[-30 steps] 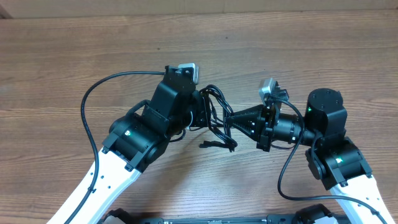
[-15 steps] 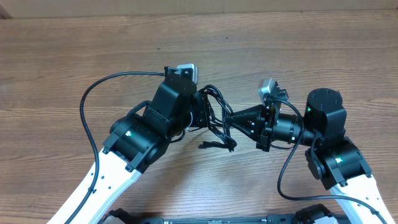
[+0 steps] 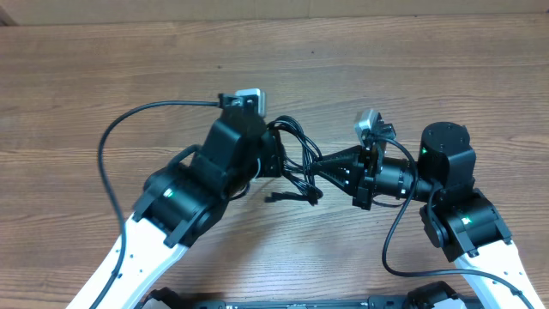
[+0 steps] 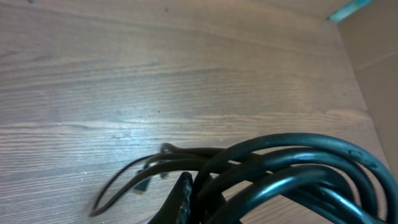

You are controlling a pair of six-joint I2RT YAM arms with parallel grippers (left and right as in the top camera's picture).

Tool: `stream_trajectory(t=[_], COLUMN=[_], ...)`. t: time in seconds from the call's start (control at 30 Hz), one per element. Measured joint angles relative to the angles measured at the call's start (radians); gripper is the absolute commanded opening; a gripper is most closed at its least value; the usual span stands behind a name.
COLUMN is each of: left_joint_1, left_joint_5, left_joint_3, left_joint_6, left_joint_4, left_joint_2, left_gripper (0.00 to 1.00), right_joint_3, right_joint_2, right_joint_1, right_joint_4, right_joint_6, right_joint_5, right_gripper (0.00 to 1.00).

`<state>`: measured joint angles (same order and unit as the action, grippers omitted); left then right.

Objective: Untangle cables

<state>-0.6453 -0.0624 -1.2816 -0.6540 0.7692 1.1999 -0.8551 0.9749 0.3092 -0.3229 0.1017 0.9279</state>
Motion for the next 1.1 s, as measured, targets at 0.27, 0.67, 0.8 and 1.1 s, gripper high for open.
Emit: stream_trajectory(t=[0.27,0.67,0.8,1.1], left_joint_1=[0.0,0.0,0.02,0.03], left_joint_5=[-0.017,-0.039,-0.097,-0.156], left_joint_3=[0.0,0.0,0.0,0.0], left_joint_6=[0.0,0.0,0.0,0.001], left_joint_4=[0.026,0.045,0.054,0.064], left_joint_2=[-0.042,-0.06,-0.089,-0.134], left_gripper=[0.04,0.04,0.04,0.04], right_joint_3=[0.0,-0.002,-0.003,-0.004], right_joint_2=[0.0,0.0,-0.001,-0.001], right_joint_1=[0.001,0.008,0.0,0.0], right_joint_4=[-0.009,-0.11,-0.179,-0.255], right_joint_6=[0.001,0.004,0.004,0.003], right_joint_5=[0.001,-0.122,-0.202,-0.327], right_gripper=[0.04,0.04,0.04,0.32])
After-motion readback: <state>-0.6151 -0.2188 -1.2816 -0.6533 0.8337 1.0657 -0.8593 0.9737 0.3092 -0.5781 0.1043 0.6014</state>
